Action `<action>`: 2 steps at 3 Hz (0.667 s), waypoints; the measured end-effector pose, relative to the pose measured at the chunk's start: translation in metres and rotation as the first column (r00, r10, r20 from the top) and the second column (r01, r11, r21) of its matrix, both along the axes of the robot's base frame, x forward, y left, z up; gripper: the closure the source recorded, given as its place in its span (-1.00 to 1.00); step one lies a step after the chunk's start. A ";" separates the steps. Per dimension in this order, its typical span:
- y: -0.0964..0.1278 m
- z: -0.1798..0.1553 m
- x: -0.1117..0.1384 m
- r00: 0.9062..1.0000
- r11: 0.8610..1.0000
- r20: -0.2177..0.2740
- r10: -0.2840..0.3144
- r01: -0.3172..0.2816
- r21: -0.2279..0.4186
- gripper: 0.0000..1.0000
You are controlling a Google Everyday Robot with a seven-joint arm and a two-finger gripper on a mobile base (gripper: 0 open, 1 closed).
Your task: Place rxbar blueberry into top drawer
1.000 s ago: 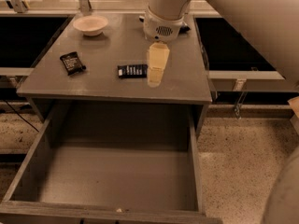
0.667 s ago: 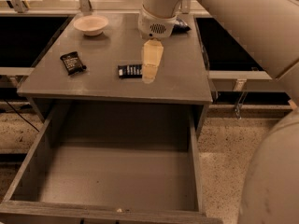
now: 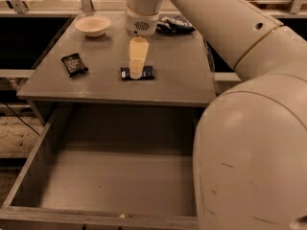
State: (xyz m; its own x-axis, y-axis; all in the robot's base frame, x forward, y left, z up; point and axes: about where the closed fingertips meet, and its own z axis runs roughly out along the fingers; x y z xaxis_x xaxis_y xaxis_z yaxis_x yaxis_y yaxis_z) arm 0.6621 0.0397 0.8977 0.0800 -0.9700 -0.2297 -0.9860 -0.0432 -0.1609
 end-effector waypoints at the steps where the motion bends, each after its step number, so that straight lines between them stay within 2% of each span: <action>1: 0.002 -0.001 0.002 1.000 1.000 0.005 0.000 0.000 0.005 -1.00; 2: 0.003 -0.011 0.008 1.000 1.000 -0.015 -0.003 0.003 0.002 -1.00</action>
Offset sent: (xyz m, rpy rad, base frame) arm 0.0096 -0.0032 -0.0205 -0.0163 0.0586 -0.0081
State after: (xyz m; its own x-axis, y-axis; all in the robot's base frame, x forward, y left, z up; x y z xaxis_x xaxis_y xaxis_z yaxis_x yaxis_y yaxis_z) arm 0.6698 0.0422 0.8863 0.0733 -0.9696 -0.2333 -0.9884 -0.0394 -0.1465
